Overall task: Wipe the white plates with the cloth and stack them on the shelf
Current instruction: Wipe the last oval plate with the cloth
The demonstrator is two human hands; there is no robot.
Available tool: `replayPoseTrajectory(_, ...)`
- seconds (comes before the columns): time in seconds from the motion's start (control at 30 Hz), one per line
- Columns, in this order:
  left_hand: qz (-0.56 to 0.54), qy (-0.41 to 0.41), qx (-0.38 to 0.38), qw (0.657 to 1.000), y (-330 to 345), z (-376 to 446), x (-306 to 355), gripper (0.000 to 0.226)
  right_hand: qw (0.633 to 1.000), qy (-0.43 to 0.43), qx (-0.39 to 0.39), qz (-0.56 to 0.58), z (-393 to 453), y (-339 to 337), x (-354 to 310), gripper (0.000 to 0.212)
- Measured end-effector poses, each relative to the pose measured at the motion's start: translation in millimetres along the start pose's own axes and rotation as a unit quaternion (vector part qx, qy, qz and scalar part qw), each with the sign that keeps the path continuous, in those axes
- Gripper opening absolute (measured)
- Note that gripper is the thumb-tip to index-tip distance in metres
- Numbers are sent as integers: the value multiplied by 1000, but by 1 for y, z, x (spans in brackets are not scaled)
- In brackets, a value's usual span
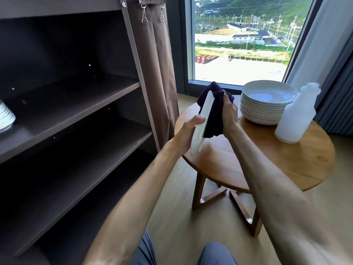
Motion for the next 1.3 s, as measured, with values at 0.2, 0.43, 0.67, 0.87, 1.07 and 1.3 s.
replayPoseTrajectory(0.2, -7, -14, 157, 988, -19, 9, 11, 70, 999, -45, -6, 14, -14, 15, -11, 53)
replayPoseTrajectory(0.43, -63, 43, 164, 983, -20, 1, 36, 49, 984, -111, -72, -116, -5, 18, -43, 32)
replayPoseTrajectory(0.67, -239, 130, 118, 955, -11, -4, 40, 53, 982, 25, -148, -114, -22, 12, -7, 37)
replayPoseTrajectory(0.87, -223, 118, 246, 936, -44, -8, 26, 42, 973, 89, -161, -141, -29, 1, 10, 51)
replayPoseTrajectory(1.07, -164, 49, 110, 979, -62, -10, 47, 40, 942, -13, -239, -236, -26, 8, -32, 22)
replayPoseTrajectory(1.3, -204, 33, 109, 972, -25, -4, 35, 42, 913, -156, -89, -366, -22, 24, -33, 44)
Point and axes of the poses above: each hand's wrist, its own z-axis towards the middle knuckle, its own y-axis out of the palm, x = y × z, the point moved 8 cm from there along z, towards the middle knuckle, and after that the axes turned 5 degrees about -y, right-handed, at the moved point
